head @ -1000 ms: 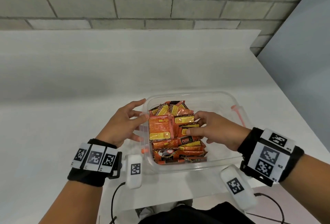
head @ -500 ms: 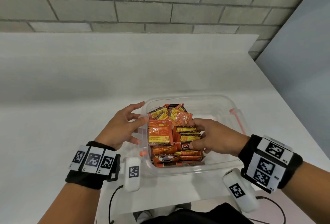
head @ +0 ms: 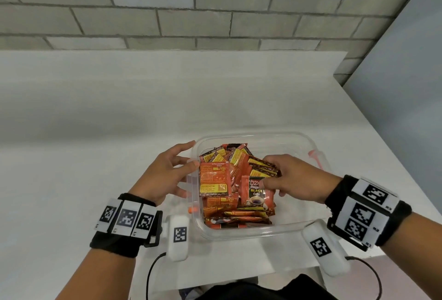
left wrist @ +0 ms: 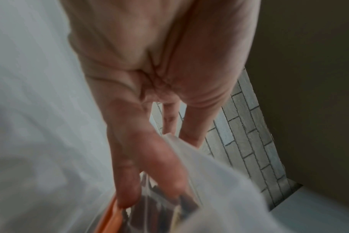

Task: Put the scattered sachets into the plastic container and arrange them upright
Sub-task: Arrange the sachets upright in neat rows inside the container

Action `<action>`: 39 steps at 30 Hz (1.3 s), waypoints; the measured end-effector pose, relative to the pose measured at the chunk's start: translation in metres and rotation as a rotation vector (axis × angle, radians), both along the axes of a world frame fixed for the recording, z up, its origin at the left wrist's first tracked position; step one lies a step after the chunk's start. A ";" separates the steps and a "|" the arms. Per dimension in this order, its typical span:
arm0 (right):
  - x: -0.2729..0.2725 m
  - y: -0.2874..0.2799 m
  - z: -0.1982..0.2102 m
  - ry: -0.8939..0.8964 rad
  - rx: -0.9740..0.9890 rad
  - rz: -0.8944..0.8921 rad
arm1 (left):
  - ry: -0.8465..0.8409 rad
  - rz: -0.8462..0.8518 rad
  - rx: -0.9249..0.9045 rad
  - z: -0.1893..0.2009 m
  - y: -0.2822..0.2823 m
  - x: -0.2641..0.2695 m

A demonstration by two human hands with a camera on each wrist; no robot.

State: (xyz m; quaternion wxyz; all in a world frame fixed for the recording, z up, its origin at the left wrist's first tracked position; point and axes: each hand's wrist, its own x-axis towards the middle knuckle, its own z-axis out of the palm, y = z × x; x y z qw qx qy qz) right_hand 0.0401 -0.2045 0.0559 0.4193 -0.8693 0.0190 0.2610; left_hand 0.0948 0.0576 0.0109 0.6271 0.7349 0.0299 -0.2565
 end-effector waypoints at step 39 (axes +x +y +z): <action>-0.003 -0.003 0.045 -0.237 0.527 -0.451 | 0.182 -0.068 -0.610 0.072 -0.086 -0.023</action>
